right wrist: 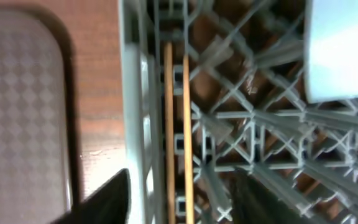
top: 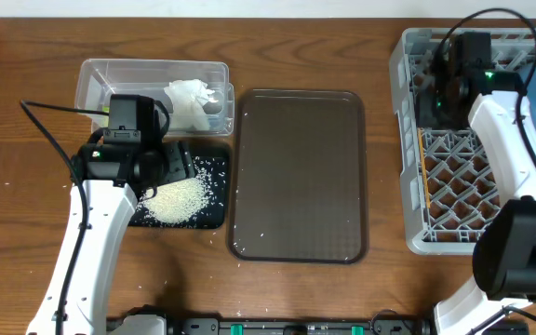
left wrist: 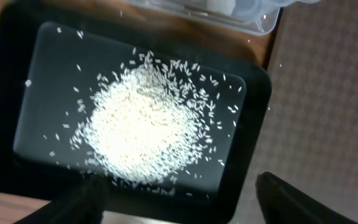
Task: Sort waste into correct bins and load items into the dishwasher rack
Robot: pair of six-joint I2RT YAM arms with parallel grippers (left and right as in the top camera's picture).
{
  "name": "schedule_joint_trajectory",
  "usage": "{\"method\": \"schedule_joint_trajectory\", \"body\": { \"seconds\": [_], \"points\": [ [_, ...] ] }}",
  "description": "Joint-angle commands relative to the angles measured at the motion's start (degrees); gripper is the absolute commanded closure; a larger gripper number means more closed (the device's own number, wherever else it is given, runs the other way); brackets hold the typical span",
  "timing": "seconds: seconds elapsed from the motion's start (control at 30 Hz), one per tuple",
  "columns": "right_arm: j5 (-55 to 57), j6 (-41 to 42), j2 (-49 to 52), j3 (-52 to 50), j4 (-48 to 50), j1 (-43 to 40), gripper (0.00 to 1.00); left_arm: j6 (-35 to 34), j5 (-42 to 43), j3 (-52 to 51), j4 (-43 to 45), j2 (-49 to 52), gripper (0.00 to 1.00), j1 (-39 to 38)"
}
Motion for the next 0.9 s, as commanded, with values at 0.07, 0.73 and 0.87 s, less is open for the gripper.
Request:
{"method": "schedule_joint_trajectory", "body": {
  "seconds": [0.07,0.73,0.87],
  "points": [
    [-4.3,1.5,-4.6,4.0,0.2,-2.0,0.20,4.7,-1.3,0.8,-0.8,-1.7,0.15,0.2],
    [-9.1,4.8,-34.6,-29.0,14.9,-9.8,0.01,9.6,1.5,-10.2,1.1,-30.0,0.12,1.5],
    [-7.6,4.8,-46.6,-40.1,21.9,-9.8,0.01,9.1,1.4,-14.6,2.5,-39.6,0.11,1.5]
  ]
}}
